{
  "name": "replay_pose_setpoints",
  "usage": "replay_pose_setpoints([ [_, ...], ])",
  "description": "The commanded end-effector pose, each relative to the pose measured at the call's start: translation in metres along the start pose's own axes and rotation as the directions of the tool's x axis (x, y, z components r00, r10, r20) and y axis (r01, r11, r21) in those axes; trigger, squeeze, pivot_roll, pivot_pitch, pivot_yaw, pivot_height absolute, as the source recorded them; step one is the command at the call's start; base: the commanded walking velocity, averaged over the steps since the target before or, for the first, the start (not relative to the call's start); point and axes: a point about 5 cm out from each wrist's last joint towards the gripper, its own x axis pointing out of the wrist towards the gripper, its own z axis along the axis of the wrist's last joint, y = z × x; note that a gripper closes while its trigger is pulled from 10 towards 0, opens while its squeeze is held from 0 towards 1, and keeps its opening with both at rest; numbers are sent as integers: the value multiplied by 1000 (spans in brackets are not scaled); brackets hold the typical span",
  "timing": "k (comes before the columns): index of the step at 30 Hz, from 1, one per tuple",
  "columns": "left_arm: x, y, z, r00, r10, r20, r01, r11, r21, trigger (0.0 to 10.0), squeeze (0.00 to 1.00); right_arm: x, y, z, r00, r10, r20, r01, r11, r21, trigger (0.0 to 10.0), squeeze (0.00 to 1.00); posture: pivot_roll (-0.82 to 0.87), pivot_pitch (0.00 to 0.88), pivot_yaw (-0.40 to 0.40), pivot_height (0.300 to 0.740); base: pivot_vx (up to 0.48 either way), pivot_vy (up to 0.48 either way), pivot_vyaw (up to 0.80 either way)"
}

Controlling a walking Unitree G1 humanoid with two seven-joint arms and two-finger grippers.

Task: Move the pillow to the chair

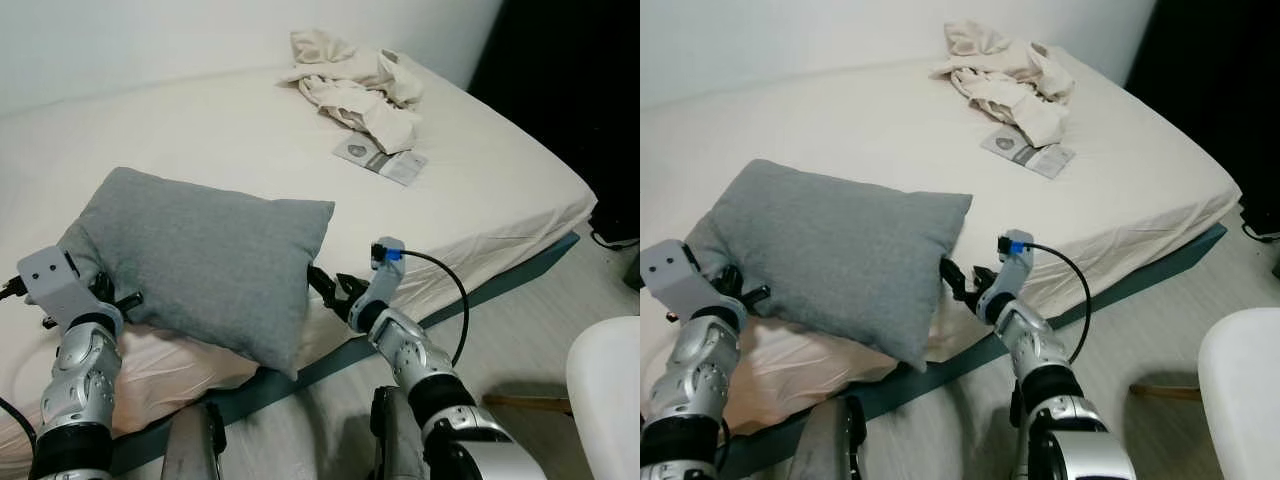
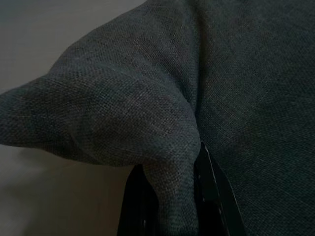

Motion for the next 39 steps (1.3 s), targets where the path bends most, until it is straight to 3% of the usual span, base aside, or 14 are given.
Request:
replay_pose_setpoints([
  [1,-8,-6,-25,994,-20,-110,23,999,30,0,0,2,5,-8,999,38,-28,-36,998,45,10000,1000,64,193,-33,547,0,0,0],
  [7,-14,-13,-23,991,-36,-128,40,999,24,0,0,8,18,-16,984,154,-93,-150,987,50,10000,1000,69,193,-36,547,0,0,0],
  [13,-20,-12,-28,987,-37,-155,41,999,26,0,0,11,46,-23,906,401,-139,-403,915,12,10000,1000,70,191,-41,547,0,0,0],
  [16,-21,-14,-28,987,-46,-157,50,999,17,0,0,10,47,-28,896,414,-162,-421,907,-10,10000,1000,70,191,-43,547,0,0,0],
  [22,-22,-21,-28,983,-82,-162,85,996,12,0,0,11,41,-25,923,363,-125,-365,931,13,10000,1000,71,191,-41,547,0,0,0],
  [25,-25,-31,-29,975,-144,-167,145,989,-7,902,0,12,42,-19,918,386,-96,-384,923,40,10000,1000,71,191,-39,547,0,0,0],
  [26,-28,-40,-30,966,-193,-174,194,981,-12,824,0,12,47,-18,898,430,-95,-428,903,45,10000,353,70,191,-37,547,0,0,0],
  [28,-28,-40,-30,966,-193,-174,194,981,-12,824,0,12,47,-18,898,430,-95,-428,903,45,10000,353,70,191,-37,547,0,0,0],
  [29,-29,-43,-32,960,-215,-178,216,976,-13,667,0,12,49,-18,885,456,-98,-453,890,49,10000,0,71,190,-37,547,0,0,0],
  [30,-31,-48,-33,952,-243,-185,246,969,-5,510,0,12,52,-19,875,473,-105,-471,881,43,4667,0,71,190,-36,547,0,0,0],
  [31,-33,-52,-34,947,-261,-190,265,964,0,510,0,12,54,-20,869,482,-108,-481,876,38,4667,0,71,190,-36,547,0,0,0],
  [32,-34,-55,-35,942,-275,-192,282,959,8,510,0,12,55,-21,863,495,-106,-493,869,44,0,0,72,189,-37,547,0,0,0],
  [35,-35,-58,-37,938,-287,-196,296,955,16,118,0,12,57,-21,855,509,-101,-506,861,54,0,0,72,187,-36,547,0,0,0],
  [39,-38,-64,-38,925,-326,-194,341,939,48,39,0,13,49,-18,906,411,-104,-414,910,-19,0,0,77,182,-42,547,0,0,0],
])
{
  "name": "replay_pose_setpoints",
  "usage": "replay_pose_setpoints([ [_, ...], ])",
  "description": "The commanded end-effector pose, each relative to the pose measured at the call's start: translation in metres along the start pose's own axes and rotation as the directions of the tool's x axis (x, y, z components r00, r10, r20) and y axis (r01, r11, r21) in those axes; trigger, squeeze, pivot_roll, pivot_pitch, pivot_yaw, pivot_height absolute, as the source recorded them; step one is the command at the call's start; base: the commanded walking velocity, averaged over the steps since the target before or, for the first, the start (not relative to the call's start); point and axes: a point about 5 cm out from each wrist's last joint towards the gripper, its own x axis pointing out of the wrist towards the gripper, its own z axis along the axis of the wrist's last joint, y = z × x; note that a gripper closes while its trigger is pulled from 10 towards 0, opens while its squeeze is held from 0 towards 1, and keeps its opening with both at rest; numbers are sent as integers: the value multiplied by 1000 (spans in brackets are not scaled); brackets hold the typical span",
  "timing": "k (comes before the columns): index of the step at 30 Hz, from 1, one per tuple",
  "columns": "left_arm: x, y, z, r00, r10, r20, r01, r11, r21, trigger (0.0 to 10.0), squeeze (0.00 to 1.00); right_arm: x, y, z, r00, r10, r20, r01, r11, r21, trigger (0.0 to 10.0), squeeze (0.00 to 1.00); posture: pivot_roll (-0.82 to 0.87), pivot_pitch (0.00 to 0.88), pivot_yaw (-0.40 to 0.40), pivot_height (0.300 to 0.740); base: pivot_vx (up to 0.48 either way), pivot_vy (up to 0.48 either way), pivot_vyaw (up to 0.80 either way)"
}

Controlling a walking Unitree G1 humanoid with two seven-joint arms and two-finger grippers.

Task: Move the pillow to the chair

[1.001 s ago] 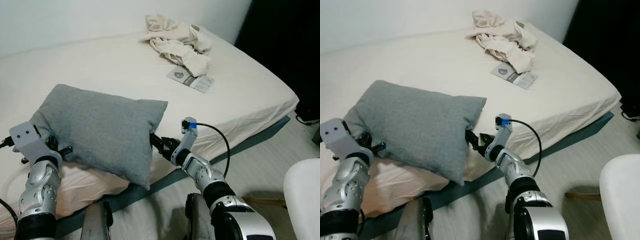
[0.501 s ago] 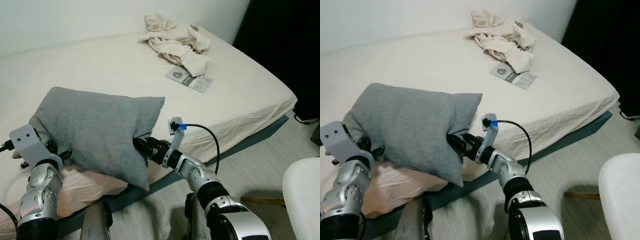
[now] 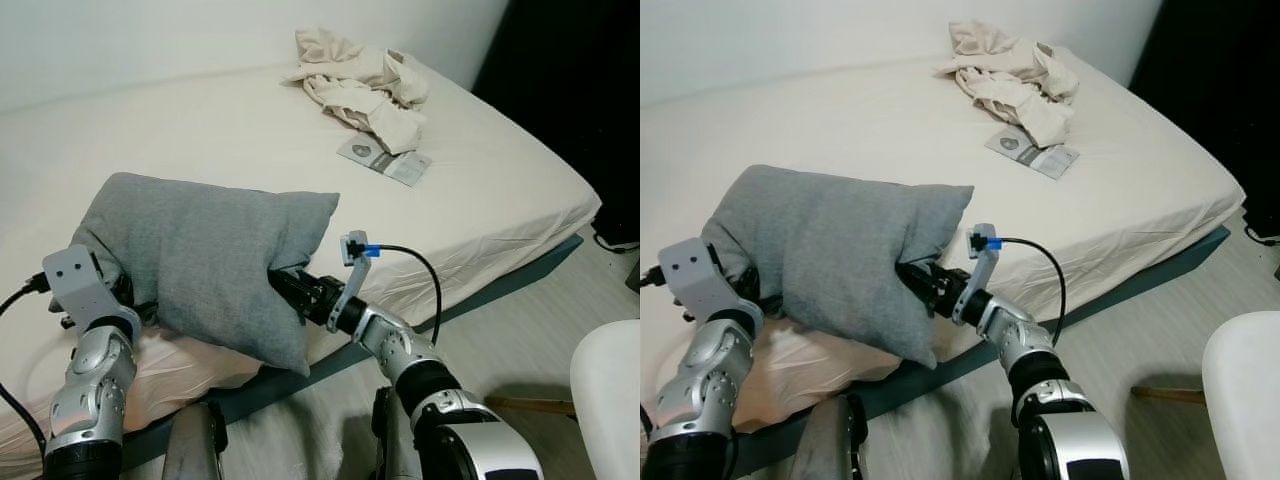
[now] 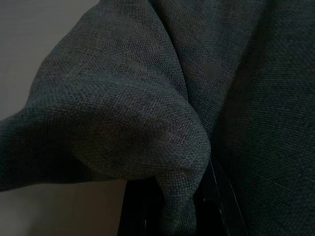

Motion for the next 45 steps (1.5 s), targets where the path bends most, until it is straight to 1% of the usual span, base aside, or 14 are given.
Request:
replay_pose_setpoints([
  [1,-9,-40,-30,970,-207,-130,210,978,12,39,0,10,9,-10,999,2,-44,-3,1000,-24,0,0,77,182,-42,547,0,0,0],
  [4,-11,-44,-29,967,-224,-124,227,974,13,0,0,1,-9,0,977,-213,-21,206,965,-164,0,0,76,177,-43,547,0,0,0],
  [8,-12,-46,-28,965,-235,-114,240,970,32,0,0,-23,-28,34,914,-369,171,400,892,-212,0,0,75,170,-42,547,0,0,0],
  [11,-12,-50,-25,962,-251,-105,256,966,38,706,0,-29,-28,49,900,-369,231,425,862,-276,0,0,60,146,-24,547,0,0,0],
  [17,-11,-66,-13,953,-297,-54,301,951,75,0,0,-37,-23,77,856,-364,367,485,811,-328,0,0,59,125,-23,547,0,0,0],
  [20,-11,-72,-8,949,-316,-9,315,944,103,0,0,-40,-16,83,844,-339,416,513,736,-441,0,0,56,108,-25,547,0,0,0],
  [21,-11,-72,-8,949,-316,-9,315,944,103,0,0,-40,-16,83,844,-339,416,513,736,-441,0,0,56,108,-25,547,0,0,0],
  [22,-13,-77,-6,941,-338,25,335,939,85,2235,0,-41,-10,83,821,-339,459,559,641,-525,78,0,50,101,-24,547,0,0,0],
  [23,-13,-77,-6,941,-338,25,335,939,85,2235,0,-41,-10,83,821,-339,459,559,641,-525,78,0,50,101,-24,547,0,0,0],
  [24,-14,-78,-10,941,-339,5,337,936,97,10000,0,-42,-8,80,812,-348,468,576,608,-547,10000,0,48,96,-24,547,0,0,0],
  [27,-16,-77,-15,941,-339,-14,338,933,124,10000,0,-43,-7,73,800,-361,480,595,577,-559,10000,0,44,92,-23,547,0,0,0],
  [30,-22,-75,-19,937,-350,2,342,915,214,10000,0,-53,-11,60,773,-404,489,632,560,-536,10000,0,37,84,-29,547,0,0,0],
  [38,-25,-70,-32,930,-367,13,344,882,322,10000,0,-60,-21,32,817,-440,372,576,603,-552,10000,0,23,59,-39,551,0,0,0],
  [45,-26,-73,-28,928,-371,37,341,884,321,10000,0,-62,-21,25,817,-453,357,576,604,-551,10000,0,28,53,-43,581,0,0,0],
])
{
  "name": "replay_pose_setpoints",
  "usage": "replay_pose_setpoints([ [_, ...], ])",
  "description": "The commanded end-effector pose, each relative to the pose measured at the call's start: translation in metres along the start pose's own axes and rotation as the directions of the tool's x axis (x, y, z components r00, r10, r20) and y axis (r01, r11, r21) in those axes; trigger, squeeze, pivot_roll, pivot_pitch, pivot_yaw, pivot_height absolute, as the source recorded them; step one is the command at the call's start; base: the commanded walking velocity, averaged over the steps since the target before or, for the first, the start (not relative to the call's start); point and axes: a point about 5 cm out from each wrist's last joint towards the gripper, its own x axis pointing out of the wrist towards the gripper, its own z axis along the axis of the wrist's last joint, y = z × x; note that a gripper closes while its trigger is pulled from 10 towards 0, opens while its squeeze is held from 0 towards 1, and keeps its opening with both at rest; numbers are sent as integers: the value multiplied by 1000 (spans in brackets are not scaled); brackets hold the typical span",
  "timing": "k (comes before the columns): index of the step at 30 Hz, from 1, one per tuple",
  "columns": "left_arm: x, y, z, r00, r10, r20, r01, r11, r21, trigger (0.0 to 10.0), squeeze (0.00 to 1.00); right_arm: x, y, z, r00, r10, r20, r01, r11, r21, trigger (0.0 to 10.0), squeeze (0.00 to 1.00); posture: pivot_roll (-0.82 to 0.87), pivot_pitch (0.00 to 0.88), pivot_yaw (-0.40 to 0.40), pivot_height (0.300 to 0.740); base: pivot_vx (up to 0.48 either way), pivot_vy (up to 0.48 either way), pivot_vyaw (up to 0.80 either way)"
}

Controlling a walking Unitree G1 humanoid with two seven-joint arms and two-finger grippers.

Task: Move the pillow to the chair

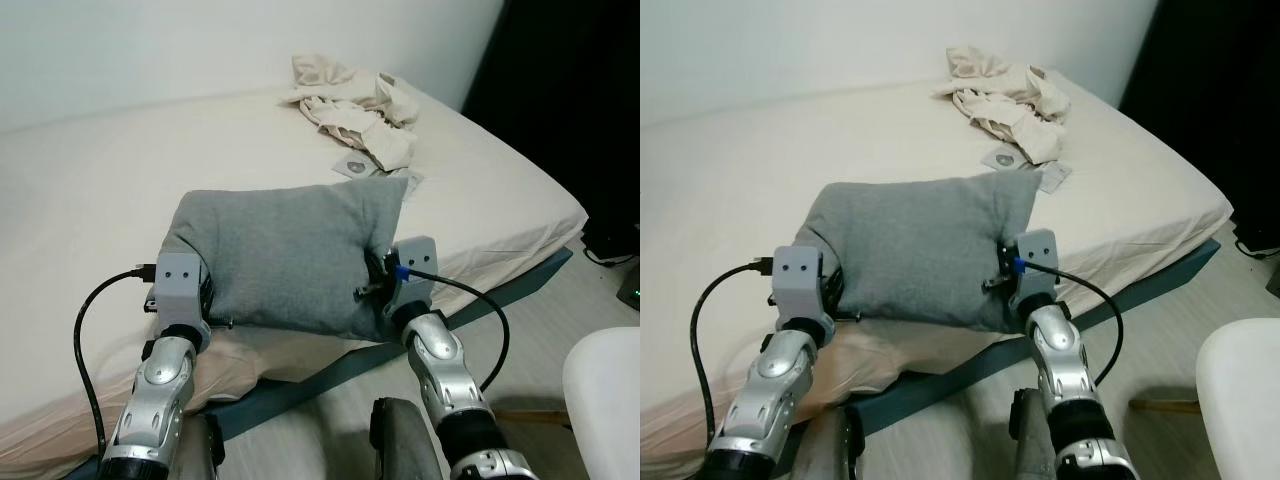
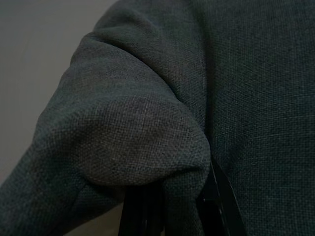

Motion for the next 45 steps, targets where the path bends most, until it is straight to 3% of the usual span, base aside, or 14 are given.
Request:
replay_pose_setpoints([
  [1,-1,-7,3,999,-41,27,41,999,17,10000,0,4,10,5,999,35,17,-35,999,-15,10000,0,28,53,-43,586,0,0,0],
  [18,1,-9,-1,999,-37,16,37,999,5,10000,0,2,10,1,999,40,-5,-40,999,-4,10000,0,22,68,-37,661,0,0,0],
  [34,0,1,-1,1000,0,25,-1,1000,2,10000,0,8,16,5,996,84,-6,-84,996,-9,10000,0,29,73,-68,736,0,0,0],
  [45,0,0,-2,1000,-16,26,16,1000,-9,10000,0,7,17,2,994,104,-27,-105,994,-10,10000,0,21,76,-69,740,0,0,0],
])
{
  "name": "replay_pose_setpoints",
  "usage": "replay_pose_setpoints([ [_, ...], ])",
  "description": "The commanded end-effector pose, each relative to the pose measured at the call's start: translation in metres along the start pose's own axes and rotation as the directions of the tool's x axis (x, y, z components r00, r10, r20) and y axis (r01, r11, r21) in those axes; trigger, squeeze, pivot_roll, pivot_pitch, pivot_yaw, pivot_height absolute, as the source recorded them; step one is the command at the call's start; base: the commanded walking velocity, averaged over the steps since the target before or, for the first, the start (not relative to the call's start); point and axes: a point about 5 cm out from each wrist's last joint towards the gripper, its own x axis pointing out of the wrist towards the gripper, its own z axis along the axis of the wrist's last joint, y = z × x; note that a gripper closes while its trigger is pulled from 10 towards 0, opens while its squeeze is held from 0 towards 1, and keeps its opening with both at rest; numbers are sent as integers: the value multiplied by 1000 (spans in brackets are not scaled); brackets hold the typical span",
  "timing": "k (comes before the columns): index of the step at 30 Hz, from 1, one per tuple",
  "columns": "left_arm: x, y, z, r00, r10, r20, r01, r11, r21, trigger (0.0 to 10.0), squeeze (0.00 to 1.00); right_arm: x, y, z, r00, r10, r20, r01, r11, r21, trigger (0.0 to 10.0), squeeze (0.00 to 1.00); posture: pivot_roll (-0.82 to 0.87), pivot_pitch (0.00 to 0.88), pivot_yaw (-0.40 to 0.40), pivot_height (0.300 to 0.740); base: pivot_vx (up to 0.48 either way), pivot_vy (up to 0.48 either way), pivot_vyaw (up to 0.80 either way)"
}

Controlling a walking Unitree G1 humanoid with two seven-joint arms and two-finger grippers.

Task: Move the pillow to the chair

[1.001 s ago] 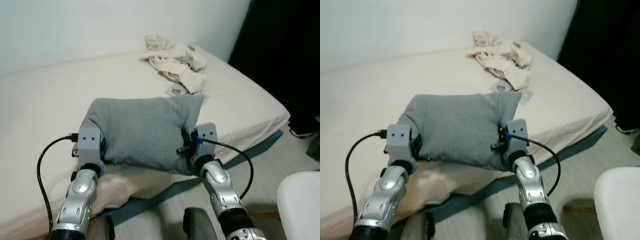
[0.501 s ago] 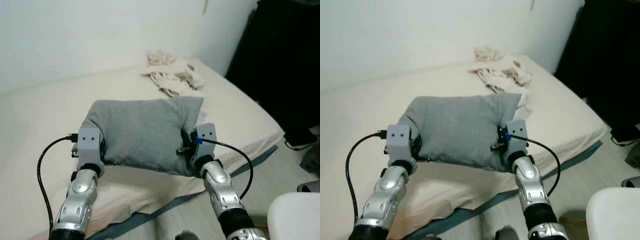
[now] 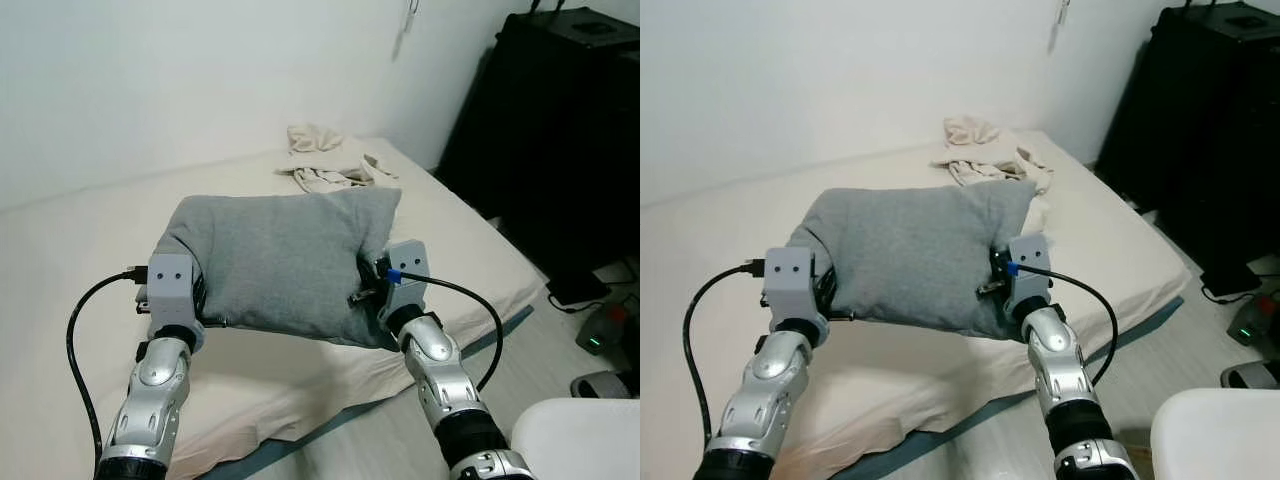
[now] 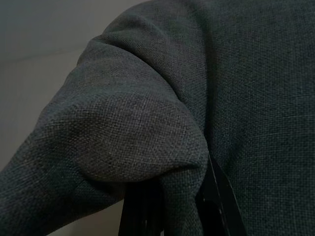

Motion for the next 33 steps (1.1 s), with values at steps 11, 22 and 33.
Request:
replay_pose_setpoints([
  [11,-4,-9,-25,994,-49,-99,49,999,-2,10000,0,-12,19,-49,964,100,-248,-87,994,63,10000,0,23,81,-63,740,0,0,0],
  [22,-18,-7,-61,973,-23,-229,39,997,66,10000,0,-30,27,-78,922,111,-372,-116,993,11,10000,0,29,87,-66,740,0,0,0],
  [33,-19,-8,-64,972,-23,-234,38,997,64,10000,0,-29,25,-79,922,105,-373,-113,994,0,10000,0,28,87,-65,740,0,0,0],
])
